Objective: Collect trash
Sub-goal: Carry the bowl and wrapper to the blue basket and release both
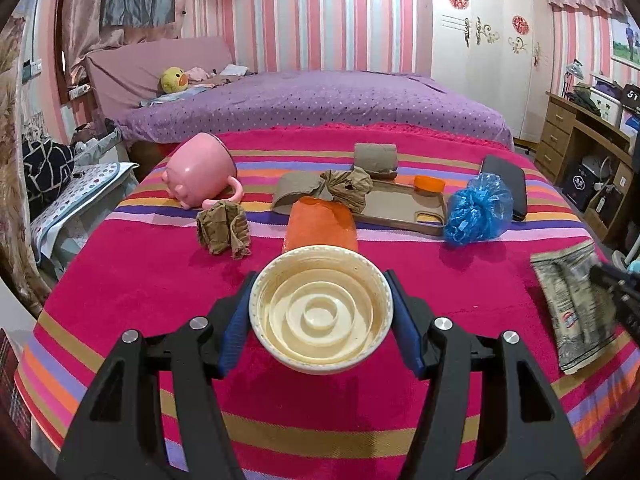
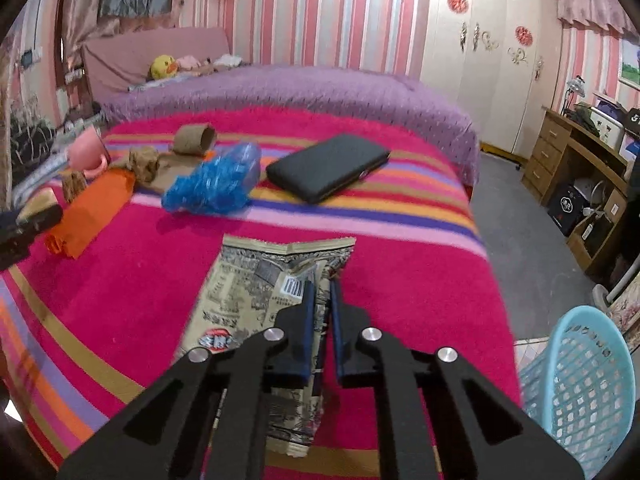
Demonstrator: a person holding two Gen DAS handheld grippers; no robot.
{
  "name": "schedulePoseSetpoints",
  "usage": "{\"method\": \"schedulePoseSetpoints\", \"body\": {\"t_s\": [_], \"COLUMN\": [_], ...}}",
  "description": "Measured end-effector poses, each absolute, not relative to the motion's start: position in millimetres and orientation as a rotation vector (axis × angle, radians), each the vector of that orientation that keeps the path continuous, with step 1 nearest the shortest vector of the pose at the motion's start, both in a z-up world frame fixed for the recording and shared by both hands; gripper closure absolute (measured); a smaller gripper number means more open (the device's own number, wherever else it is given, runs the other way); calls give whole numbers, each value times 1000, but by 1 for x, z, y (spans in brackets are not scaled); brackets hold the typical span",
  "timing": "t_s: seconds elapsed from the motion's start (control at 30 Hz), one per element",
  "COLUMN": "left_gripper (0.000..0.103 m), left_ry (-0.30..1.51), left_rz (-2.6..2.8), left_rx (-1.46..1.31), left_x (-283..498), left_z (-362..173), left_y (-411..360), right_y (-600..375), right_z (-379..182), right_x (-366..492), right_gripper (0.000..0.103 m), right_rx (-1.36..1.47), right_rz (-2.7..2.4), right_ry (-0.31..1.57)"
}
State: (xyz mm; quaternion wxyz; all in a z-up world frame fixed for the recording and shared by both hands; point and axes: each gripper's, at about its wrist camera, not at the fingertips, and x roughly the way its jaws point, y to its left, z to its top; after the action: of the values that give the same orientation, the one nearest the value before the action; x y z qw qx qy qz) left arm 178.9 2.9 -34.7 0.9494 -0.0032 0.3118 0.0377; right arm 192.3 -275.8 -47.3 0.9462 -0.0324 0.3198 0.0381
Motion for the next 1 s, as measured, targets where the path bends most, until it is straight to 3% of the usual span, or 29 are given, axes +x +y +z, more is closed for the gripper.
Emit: {"method": "schedulePoseSetpoints", "body": {"t_s": [0.57, 1.0], "left_gripper": [43, 43], "left_ry": [635, 597], "left_rz": [20, -138], "left_rx": [-16, 50], "left_x": [179, 177], "left_z": [-27, -22], "left_y": [-53, -182], "right_y": [-388, -524], "right_z": [-20, -19], "right_x": [162, 115], "right_gripper": [95, 95], "right_rx": [31, 136], "right_rz": [7, -190], "right_ry": [583, 552]}}
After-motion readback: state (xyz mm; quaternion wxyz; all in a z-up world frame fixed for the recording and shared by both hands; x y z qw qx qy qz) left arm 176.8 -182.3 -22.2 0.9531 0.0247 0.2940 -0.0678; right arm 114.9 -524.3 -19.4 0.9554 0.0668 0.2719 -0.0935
